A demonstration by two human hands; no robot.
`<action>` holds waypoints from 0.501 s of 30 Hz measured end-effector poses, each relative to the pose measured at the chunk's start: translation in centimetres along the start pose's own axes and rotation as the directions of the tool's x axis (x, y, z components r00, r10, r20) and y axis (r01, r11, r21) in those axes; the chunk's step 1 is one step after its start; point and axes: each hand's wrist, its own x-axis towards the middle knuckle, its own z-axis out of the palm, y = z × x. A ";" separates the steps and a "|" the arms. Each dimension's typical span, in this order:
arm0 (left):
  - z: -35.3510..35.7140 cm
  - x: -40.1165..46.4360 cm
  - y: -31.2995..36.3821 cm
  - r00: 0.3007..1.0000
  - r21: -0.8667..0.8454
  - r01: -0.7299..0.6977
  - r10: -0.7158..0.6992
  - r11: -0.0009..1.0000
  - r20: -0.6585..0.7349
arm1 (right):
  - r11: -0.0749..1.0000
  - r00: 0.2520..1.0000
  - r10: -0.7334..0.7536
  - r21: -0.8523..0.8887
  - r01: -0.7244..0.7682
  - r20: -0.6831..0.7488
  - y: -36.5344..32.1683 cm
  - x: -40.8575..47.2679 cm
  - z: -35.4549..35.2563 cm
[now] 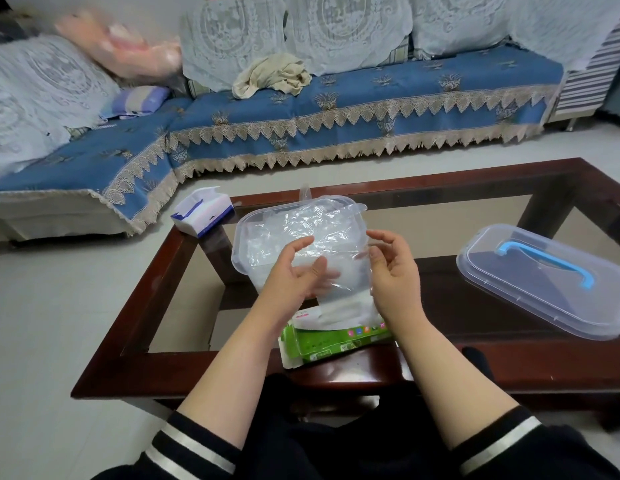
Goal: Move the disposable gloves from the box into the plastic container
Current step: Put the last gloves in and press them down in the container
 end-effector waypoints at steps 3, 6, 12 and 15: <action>1.4 0.6 0.1 0.990 0.095 -0.128 0.133 0.987 -0.048 | 0.998 0.995 -0.058 0.003 0.058 -0.082 -0.1 -0.2 0.3; 2.4 2.0 1.7 0.970 0.201 -0.225 0.238 0.953 -0.041 | 0.992 0.972 -0.122 0.003 0.125 -0.203 -0.2 0.0 0.2; 0.4 6.9 6.0 0.950 0.372 -0.253 0.301 0.893 -0.077 | 0.986 0.875 -0.167 -0.101 0.136 -0.453 0.9 2.5 -2.3; -2.2 9.6 5.5 0.948 0.461 -0.153 0.262 0.874 -0.183 | 0.989 0.869 -0.145 -0.084 0.119 -0.474 1.2 3.1 -3.0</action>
